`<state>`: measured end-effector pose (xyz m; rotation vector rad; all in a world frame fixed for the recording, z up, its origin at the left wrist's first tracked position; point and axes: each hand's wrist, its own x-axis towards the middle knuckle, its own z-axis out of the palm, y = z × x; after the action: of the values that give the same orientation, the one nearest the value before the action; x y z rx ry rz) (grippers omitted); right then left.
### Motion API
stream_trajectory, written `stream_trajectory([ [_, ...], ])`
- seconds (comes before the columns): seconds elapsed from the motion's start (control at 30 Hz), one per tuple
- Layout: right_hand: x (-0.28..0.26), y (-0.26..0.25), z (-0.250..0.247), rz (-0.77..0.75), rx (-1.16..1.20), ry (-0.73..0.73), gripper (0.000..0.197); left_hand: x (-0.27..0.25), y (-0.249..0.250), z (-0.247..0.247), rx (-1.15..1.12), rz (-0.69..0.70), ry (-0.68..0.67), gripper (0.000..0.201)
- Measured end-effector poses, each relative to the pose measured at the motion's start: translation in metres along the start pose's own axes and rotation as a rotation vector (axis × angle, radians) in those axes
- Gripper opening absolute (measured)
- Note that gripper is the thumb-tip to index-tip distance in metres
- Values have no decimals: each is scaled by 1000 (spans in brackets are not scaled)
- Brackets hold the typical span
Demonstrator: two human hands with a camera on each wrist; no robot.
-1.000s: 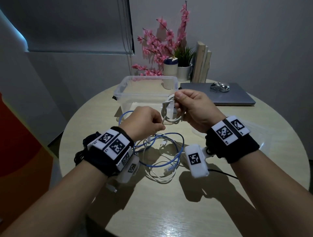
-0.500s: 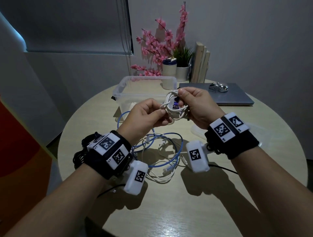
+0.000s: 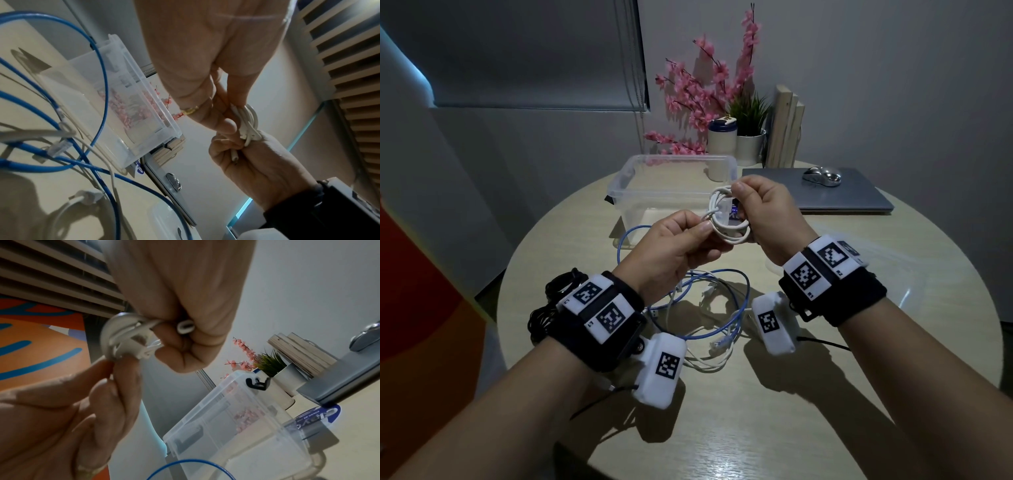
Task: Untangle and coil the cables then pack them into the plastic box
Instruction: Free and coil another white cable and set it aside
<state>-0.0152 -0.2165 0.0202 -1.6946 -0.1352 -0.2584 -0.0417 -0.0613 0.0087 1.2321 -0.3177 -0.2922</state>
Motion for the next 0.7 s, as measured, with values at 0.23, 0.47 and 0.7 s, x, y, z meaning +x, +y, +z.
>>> stream_trajectory([
  [0.23, 0, 7, 3, -77, -16, 33, 18, 0, -1, 2, 97, 71, 75, 14],
  [0.47, -9, 4, -11, 107, 286, -201, 35, 7, 1, -1, 126, 78, 179, 15],
  [0.7, -14, 7, -11, 67, 223, -221, 12, 13, 3, -10, 203, 68, 304, 13],
])
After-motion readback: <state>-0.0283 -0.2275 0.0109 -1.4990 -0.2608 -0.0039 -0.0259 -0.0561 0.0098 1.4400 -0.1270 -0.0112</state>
